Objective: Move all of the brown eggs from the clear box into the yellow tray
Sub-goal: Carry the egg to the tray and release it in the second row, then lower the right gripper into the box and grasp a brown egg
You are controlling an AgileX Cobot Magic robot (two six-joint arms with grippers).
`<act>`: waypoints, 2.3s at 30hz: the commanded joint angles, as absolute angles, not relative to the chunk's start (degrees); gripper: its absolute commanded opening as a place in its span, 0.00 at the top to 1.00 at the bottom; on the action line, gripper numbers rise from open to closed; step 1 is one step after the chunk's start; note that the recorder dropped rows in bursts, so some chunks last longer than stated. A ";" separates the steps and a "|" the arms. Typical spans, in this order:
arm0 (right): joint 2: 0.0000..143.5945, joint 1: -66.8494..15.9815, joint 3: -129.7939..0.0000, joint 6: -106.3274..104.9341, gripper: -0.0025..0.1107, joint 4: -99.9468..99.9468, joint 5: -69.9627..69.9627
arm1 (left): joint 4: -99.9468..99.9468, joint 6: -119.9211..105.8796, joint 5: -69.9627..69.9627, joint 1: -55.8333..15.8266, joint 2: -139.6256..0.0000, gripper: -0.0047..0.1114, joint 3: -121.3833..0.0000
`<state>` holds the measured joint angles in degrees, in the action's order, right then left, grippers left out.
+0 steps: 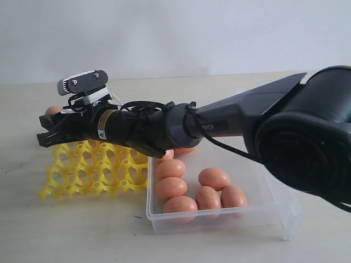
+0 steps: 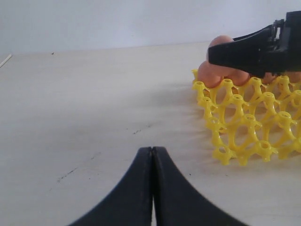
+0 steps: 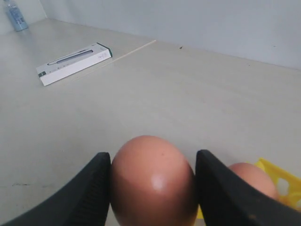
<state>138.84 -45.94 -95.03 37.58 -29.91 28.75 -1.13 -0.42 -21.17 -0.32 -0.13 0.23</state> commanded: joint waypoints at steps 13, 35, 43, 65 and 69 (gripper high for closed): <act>143.88 -45.33 -100.89 37.49 0.52 -29.49 22.57 | -0.92 -0.42 -20.67 -0.59 0.00 0.96 0.00; 118.84 -39.27 -100.89 -5.13 0.52 -11.06 -69.96 | -0.92 -0.42 -20.67 -0.59 0.00 0.96 0.00; 125.47 -38.55 -100.78 -12.46 0.51 -5.70 -69.96 | -0.92 -0.42 -20.67 -0.59 0.00 0.96 0.00; 121.49 -38.01 -84.94 -11.27 0.51 -11.97 -67.52 | -0.92 -0.42 -20.67 -0.59 0.00 0.96 0.00; 121.87 -38.03 -84.94 -12.40 0.59 -12.47 -65.57 | -0.92 -0.42 -20.67 -0.59 0.00 0.96 0.00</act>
<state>121.76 -38.33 -85.15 -11.27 -11.76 -67.51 -1.13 -0.42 -21.17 -0.32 -0.13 0.23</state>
